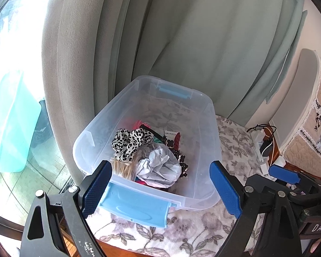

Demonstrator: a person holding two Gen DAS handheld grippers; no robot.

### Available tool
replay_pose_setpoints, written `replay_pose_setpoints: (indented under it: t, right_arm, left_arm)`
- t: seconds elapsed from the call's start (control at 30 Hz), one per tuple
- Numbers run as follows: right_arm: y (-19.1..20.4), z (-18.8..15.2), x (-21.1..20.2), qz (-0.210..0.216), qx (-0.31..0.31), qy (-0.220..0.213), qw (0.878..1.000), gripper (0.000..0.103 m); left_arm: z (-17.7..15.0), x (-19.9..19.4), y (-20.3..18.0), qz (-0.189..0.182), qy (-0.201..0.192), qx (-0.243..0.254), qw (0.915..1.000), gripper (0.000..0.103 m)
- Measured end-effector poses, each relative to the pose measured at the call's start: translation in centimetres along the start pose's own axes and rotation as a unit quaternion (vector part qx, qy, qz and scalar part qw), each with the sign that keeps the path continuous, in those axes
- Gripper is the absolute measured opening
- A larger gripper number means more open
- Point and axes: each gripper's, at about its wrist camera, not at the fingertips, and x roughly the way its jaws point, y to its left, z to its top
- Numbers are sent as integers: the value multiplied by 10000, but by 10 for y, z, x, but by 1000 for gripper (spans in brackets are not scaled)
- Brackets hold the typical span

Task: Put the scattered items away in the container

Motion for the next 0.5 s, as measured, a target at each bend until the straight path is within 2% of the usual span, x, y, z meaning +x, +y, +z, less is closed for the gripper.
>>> replay_pose_setpoints:
  t: [0.5]
  right_arm:
    - [0, 1, 5, -25, -30, 73, 10000, 100]
  left_arm:
    - [-2, 1, 4, 71, 0, 12, 10000, 93]
